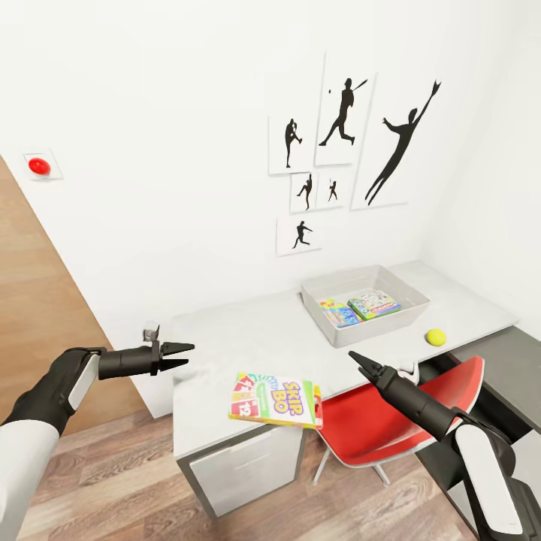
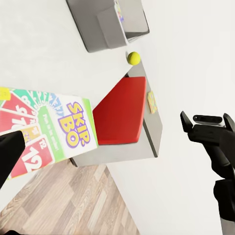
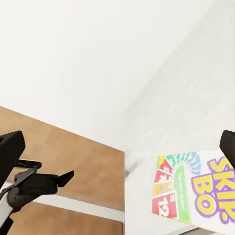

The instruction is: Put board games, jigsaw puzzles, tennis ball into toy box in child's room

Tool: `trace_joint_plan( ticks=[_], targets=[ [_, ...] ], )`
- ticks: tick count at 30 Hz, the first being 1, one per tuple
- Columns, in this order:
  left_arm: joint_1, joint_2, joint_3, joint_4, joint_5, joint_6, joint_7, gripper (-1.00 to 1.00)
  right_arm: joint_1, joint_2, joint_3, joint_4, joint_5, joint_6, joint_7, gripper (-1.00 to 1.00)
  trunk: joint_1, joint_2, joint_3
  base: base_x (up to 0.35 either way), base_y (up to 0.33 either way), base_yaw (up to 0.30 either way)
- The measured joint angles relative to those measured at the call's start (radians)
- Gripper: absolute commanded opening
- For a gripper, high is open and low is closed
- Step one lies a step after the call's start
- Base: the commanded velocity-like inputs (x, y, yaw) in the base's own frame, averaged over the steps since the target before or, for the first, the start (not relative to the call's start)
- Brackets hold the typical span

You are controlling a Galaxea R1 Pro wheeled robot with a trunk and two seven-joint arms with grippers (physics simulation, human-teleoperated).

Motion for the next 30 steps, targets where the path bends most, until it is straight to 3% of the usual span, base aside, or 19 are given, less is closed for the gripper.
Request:
trace_joint_plan(
  ticks=[8,20,30],
  targets=[
    [0.0,0.0,-0.001,0.0,0.0,0.0,-0.001,1.0,0.0,0.0,0.0,0.001,-0.001,0.0,-0.001,1.0,0.0,0.0,0.0,0.0,-0.041,0.0],
    [0.0,0.0,-0.001,0.0,0.0,0.0,0.0,1.0,0.0,0.0,0.001,-0.001,-0.001,0.0,-0.001,1.0,0.0,0.0,0.0,0.0,-0.217,0.0],
    [0.0,0.0,-0.001,0.0,0.0,0.0,-0.001,1.0,0.0,0.001,0.004,-0.001,-0.001,0.0,0.001,1.0,0.0,0.0,0.001,0.0,-0.04,0.0]
  ],
)
